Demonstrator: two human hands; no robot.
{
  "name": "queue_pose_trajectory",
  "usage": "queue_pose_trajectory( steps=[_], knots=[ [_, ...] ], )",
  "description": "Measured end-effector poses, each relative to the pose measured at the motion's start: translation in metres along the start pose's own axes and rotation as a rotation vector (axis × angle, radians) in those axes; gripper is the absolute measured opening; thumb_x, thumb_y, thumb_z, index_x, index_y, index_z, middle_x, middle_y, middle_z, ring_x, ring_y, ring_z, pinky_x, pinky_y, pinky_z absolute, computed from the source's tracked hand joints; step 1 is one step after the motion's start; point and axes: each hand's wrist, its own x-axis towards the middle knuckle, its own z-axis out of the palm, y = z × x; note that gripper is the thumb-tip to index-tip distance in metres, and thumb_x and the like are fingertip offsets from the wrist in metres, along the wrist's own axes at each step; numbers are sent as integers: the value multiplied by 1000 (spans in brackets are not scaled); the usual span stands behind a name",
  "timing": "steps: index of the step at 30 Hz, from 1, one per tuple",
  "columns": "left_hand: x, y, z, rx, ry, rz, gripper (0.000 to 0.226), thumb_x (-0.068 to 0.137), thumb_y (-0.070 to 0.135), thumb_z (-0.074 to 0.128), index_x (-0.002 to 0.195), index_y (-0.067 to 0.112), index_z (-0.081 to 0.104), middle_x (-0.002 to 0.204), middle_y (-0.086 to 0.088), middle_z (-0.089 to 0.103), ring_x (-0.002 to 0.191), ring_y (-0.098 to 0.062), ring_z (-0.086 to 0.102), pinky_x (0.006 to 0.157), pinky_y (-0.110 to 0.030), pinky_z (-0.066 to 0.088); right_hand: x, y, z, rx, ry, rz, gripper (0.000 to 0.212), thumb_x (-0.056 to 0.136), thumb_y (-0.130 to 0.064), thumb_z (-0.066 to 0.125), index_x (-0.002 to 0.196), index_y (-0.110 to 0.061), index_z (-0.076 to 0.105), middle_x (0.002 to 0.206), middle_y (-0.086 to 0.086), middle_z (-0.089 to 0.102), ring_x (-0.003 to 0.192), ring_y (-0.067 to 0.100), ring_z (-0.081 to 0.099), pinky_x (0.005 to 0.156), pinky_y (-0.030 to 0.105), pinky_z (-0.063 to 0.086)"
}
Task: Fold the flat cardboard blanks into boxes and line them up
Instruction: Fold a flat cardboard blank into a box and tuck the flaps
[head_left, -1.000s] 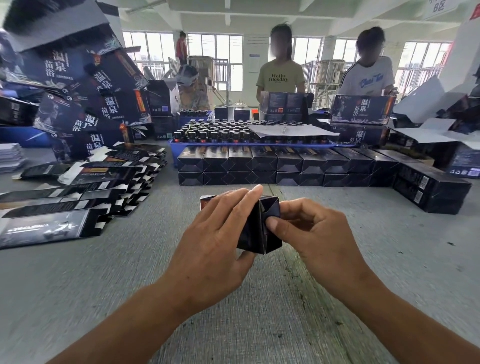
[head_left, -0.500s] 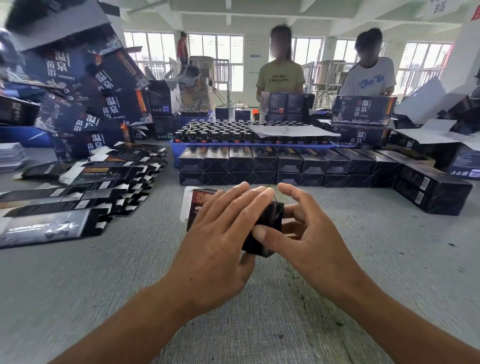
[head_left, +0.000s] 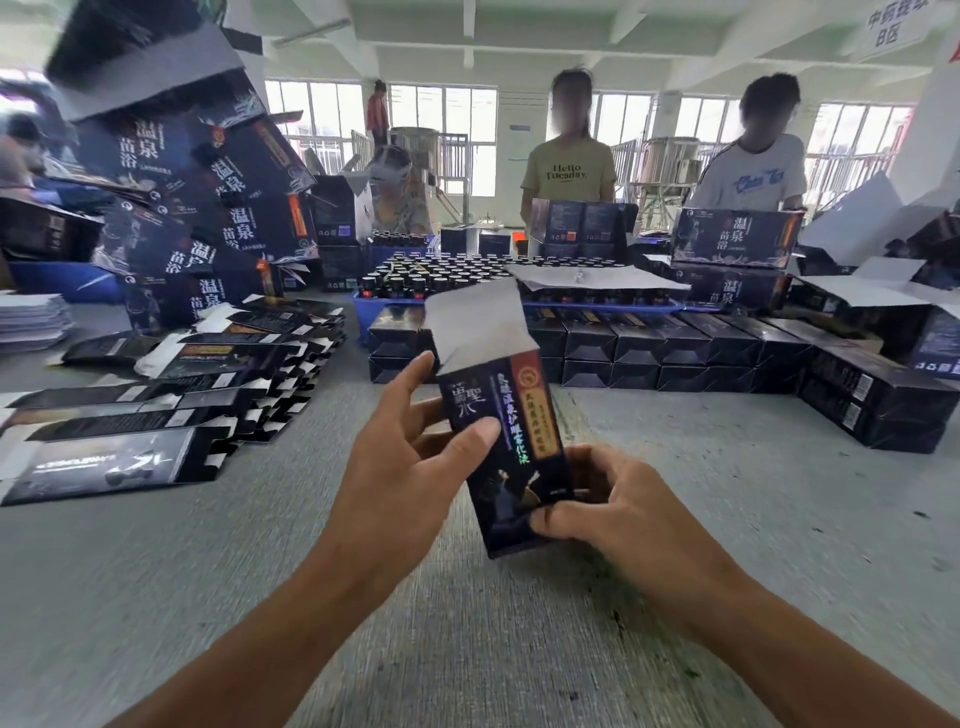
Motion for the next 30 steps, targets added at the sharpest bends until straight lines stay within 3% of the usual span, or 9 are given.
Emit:
queue_pose_trajectory(
  steps=[2,6,9,12,16,21,26,30],
  knots=[
    [0,-1,-1,-8,-9,3,75,76,29,78,139,43,40,108,14,74,99,-4,71,70,-13,55,-2,-2,0,34,6,-43,38,82,-34,80,115,-35,62,104,-25,73,98,-7,68,82,20,54],
    [-5,-4,2,42,-86,35,76,77,26,80,136,53,41,111,14,72,98,-9,72,72,-19,58,-4,-10,-4,134,178,-210,55,76,-48,71,128,-43,55,113,-34,65,103,-13,63,69,3,50],
    [-8,-2,4,76,-128,76,66,82,22,78,125,61,47,112,19,69,100,-6,70,73,-19,58,-6,-14,-6,156,210,-333,49,81,-40,68,125,-56,54,115,-34,65,105,-13,62,70,3,49],
    [-9,-3,3,93,-170,90,55,80,31,75,122,58,52,116,21,67,106,-7,68,78,-25,60,-8,-17,-5,127,179,-385,49,86,-36,63,127,-61,53,117,-33,64,109,-11,62,74,5,51],
    [-8,-3,2,53,-179,100,46,79,38,73,119,54,57,119,18,67,106,-9,69,78,-27,61,-11,-19,-4,50,154,-392,45,88,-43,59,129,-61,54,119,-33,63,112,-9,61,77,5,50],
    [-9,2,2,-2,-130,163,21,94,41,61,115,40,67,108,10,73,103,-10,69,77,-15,55,-13,-21,-4,54,172,-417,30,91,-48,56,119,-53,63,114,-26,68,108,-4,64,82,6,49],
    [-8,6,4,-9,-104,199,17,91,38,63,106,37,71,132,22,61,115,-5,64,83,-12,52,-14,-25,-2,100,204,-477,25,91,-36,58,112,-37,72,133,-27,59,122,0,59,93,14,50],
    [-9,7,4,3,-81,222,15,91,33,63,104,36,71,125,24,63,110,-5,66,81,-12,52,-17,-27,0,165,215,-496,18,87,-31,62,104,-37,66,131,-27,61,119,2,62,88,13,51]
  ],
)
